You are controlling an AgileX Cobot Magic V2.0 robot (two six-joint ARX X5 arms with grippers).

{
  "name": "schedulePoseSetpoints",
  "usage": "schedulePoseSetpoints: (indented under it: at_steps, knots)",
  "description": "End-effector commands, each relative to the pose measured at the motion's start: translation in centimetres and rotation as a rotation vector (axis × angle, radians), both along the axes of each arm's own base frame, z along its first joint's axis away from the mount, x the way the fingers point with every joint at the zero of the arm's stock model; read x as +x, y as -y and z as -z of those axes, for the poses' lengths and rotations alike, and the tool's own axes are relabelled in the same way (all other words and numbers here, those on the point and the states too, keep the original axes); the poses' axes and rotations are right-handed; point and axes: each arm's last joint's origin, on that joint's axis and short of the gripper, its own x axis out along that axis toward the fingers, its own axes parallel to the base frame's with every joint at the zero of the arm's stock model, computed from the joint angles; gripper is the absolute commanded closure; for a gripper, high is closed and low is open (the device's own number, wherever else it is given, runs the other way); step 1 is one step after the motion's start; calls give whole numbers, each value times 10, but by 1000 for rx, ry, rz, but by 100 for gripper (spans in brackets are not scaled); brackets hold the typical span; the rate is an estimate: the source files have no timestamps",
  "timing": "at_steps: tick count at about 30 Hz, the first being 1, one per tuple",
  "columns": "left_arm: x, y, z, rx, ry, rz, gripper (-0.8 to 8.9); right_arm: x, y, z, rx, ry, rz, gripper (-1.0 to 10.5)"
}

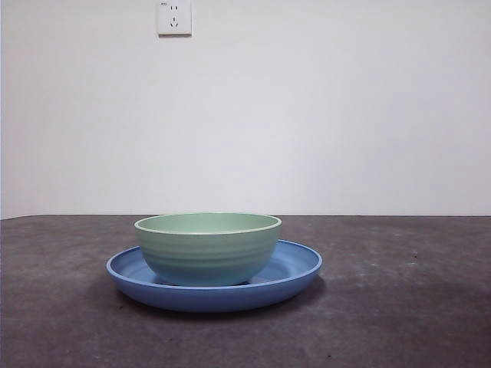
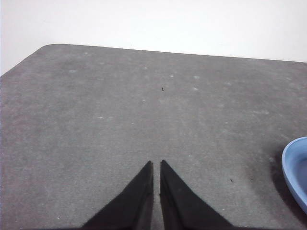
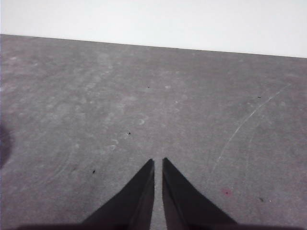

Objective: Place the green bowl on the blue plate

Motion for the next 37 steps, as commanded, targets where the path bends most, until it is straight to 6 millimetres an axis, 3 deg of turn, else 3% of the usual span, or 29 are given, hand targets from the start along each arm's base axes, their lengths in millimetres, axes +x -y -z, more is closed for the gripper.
schedulePoseSetpoints:
  at_steps: [1, 37]
  knots:
    - [1, 0, 7, 5, -26, -3, 789, 0, 1, 2, 21, -13, 15, 922]
    - [1, 0, 7, 5, -26, -3, 789, 1, 1, 0, 28, 8, 23, 922]
